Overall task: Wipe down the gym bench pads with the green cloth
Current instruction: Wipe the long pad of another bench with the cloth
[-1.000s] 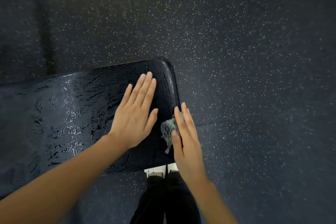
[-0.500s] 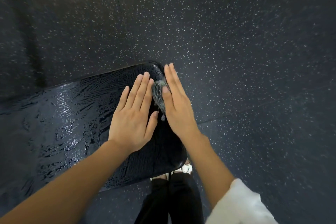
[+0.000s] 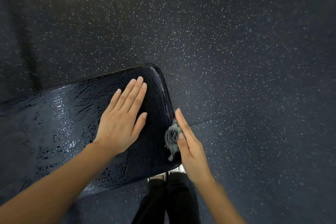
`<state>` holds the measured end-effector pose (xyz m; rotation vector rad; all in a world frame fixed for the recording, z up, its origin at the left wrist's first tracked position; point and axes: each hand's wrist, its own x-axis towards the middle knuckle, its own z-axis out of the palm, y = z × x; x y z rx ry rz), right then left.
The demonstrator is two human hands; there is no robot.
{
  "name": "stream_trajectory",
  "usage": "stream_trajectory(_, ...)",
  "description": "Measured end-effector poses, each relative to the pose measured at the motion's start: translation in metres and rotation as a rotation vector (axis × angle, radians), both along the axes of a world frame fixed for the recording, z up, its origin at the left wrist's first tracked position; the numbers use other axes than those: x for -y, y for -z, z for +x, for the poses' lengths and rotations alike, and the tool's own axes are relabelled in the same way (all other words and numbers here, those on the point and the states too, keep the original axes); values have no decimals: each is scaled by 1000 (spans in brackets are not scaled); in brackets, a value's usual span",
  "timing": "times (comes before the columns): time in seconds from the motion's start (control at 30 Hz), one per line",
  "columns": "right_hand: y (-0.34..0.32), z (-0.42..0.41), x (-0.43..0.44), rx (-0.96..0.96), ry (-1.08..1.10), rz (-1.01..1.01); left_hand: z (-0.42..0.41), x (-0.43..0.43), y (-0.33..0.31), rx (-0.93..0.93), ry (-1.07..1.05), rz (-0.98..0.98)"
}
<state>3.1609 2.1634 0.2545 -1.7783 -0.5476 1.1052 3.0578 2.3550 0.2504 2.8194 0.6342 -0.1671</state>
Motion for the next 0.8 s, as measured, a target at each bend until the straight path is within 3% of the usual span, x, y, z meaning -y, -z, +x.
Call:
stream_trajectory(0.47, 12, 48, -111, 282, -47, -1, -17, -10, 3, 8, 12, 29)
stream_trajectory(0.8, 2, -7, -19, 222, -41, -52, -18, -9, 3, 2, 5, 24)
